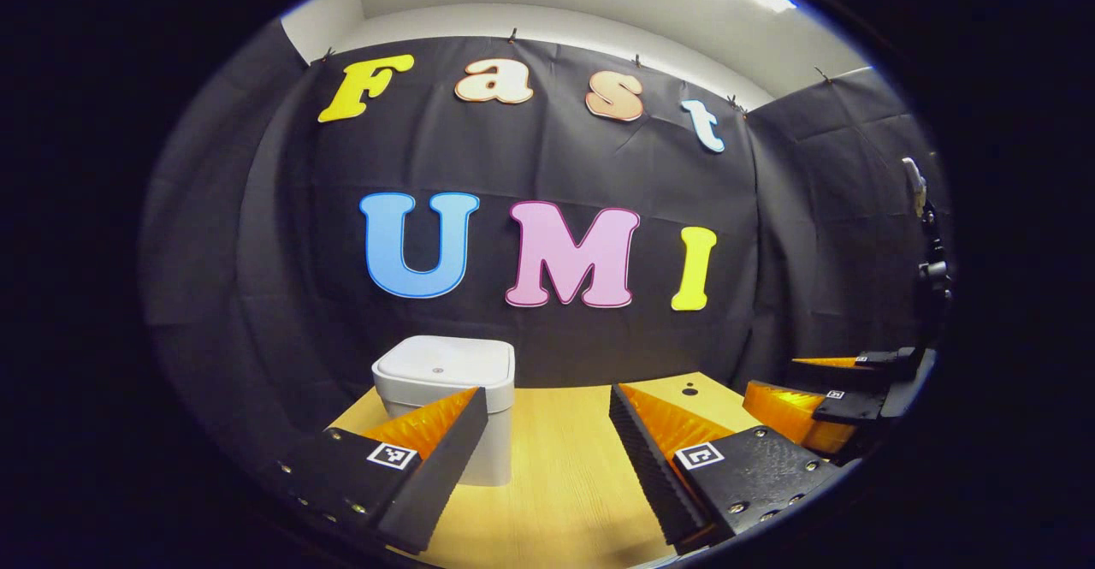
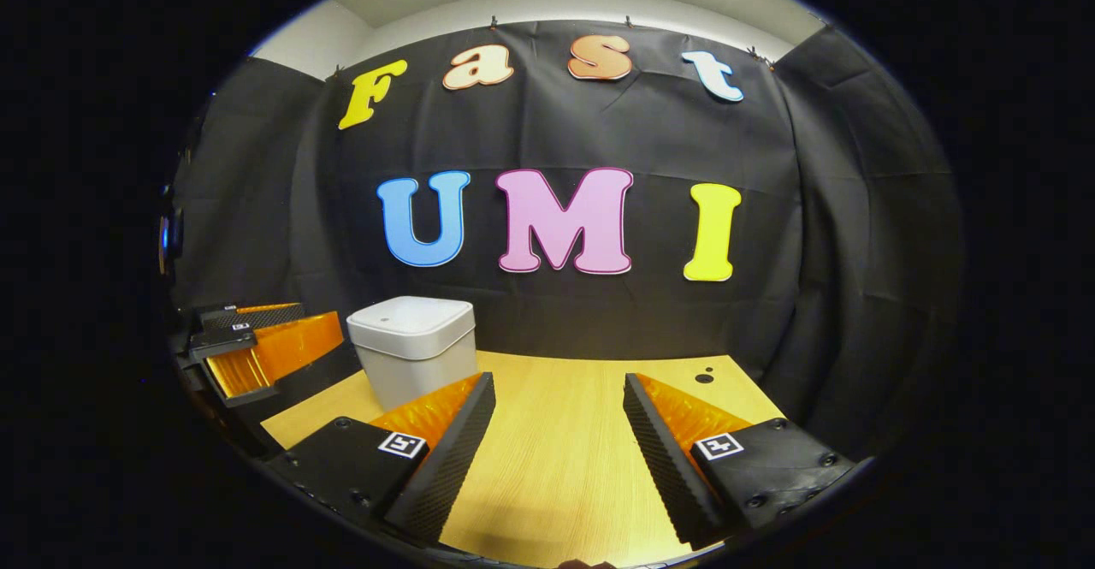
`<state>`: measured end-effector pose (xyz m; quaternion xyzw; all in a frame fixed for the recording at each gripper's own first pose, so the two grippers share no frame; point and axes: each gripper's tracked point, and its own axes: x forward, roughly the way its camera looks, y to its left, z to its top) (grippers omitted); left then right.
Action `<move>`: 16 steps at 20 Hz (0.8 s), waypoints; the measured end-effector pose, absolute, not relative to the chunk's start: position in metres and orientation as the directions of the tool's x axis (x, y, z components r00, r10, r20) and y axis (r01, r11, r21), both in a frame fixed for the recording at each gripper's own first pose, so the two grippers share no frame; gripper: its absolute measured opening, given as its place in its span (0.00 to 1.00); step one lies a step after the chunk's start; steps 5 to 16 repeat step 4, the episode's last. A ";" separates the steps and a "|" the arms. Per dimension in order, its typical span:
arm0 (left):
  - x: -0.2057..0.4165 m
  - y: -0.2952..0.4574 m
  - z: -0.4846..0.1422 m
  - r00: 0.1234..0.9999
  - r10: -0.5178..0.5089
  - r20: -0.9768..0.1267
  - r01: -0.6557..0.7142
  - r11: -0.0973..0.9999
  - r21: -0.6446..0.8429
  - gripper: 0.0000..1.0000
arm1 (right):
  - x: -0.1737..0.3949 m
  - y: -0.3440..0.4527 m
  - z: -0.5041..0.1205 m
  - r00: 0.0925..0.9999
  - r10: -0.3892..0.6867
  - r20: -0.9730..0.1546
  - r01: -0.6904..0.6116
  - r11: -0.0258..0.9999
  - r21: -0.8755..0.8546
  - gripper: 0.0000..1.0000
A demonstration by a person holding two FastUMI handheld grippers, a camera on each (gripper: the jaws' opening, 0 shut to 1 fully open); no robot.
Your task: Press the lid of the desktop garbage bin to open it, pick up the crumpled paper on the desktop and throw it into the bin, then pick up the pop can on the desktop and drop it into the bin, and finally close the garbage bin lid.
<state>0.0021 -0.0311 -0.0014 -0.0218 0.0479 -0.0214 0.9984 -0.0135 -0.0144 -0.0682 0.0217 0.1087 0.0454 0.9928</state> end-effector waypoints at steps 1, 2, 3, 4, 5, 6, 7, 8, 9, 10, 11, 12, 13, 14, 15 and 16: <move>0.001 -0.033 -0.002 0.994 -0.052 -0.095 0.048 0.998 -0.037 0.94 | -0.014 -0.015 -0.069 0.972 0.090 -0.215 -0.079 0.995 0.058 0.98; 0.001 -0.035 -0.003 0.994 -0.058 -0.097 0.056 0.998 -0.028 0.94 | -0.014 -0.017 -0.070 0.972 0.085 -0.219 -0.073 0.996 0.060 0.98; 0.002 -0.037 -0.004 0.993 -0.066 -0.100 0.064 0.998 -0.019 0.94 | -0.014 -0.018 -0.072 0.971 0.081 -0.225 -0.069 0.996 0.060 0.98; 0.003 -0.040 -0.003 0.992 -0.075 -0.099 0.075 0.997 -0.013 0.94 | -0.013 -0.019 -0.073 0.971 0.076 -0.229 -0.064 0.996 0.059 0.98; 0.003 -0.040 -0.003 0.992 -0.075 -0.099 0.075 0.997 -0.013 0.94 | -0.013 -0.019 -0.073 0.971 0.076 -0.229 -0.064 0.996 0.059 0.98; 0.003 -0.040 -0.003 0.992 -0.075 -0.099 0.075 0.997 -0.013 0.94 | -0.013 -0.019 -0.073 0.971 0.076 -0.229 -0.064 0.996 0.059 0.98; 0.003 -0.040 -0.003 0.992 -0.075 -0.099 0.075 0.997 -0.013 0.94 | -0.013 -0.019 -0.073 0.971 0.076 -0.229 -0.064 0.996 0.059 0.98; 0.003 -0.040 -0.003 0.992 -0.075 -0.099 0.075 0.997 -0.013 0.94 | -0.013 -0.019 -0.073 0.971 0.076 -0.229 -0.064 0.996 0.059 0.98; 0.003 -0.040 -0.003 0.992 -0.075 -0.099 0.075 0.997 -0.013 0.94 | -0.013 -0.019 -0.073 0.971 0.076 -0.229 -0.064 0.996 0.059 0.98; 0.003 -0.040 -0.003 0.992 -0.075 -0.099 0.075 0.997 -0.013 0.94 | -0.013 -0.019 -0.073 0.971 0.076 -0.229 -0.064 0.996 0.059 0.98; 0.003 -0.040 -0.003 0.992 -0.075 -0.099 0.075 0.997 -0.013 0.94 | -0.013 -0.019 -0.073 0.971 0.076 -0.229 -0.064 0.996 0.059 0.98; 0.003 -0.040 -0.003 0.992 -0.075 -0.099 0.075 0.997 -0.013 0.94 | -0.013 -0.019 -0.073 0.971 0.076 -0.229 -0.064 0.996 0.059 0.98; 0.003 -0.040 -0.003 0.992 -0.075 -0.099 0.075 0.997 -0.013 0.94 | -0.013 -0.019 -0.073 0.971 0.076 -0.229 -0.064 0.996 0.059 0.98; 0.003 -0.040 -0.003 0.992 -0.075 -0.099 0.075 0.997 -0.013 0.94 | -0.013 -0.019 -0.073 0.971 0.076 -0.229 -0.064 0.996 0.059 0.98; 0.003 -0.040 -0.003 0.992 -0.075 -0.099 0.075 0.997 -0.013 0.94 | -0.013 -0.019 -0.073 0.971 0.076 -0.229 -0.064 0.996 0.059 0.98; 0.003 -0.040 -0.003 0.992 -0.075 -0.099 0.075 0.997 -0.013 0.94 | -0.013 -0.019 -0.073 0.971 0.076 -0.229 -0.064 0.996 0.059 0.98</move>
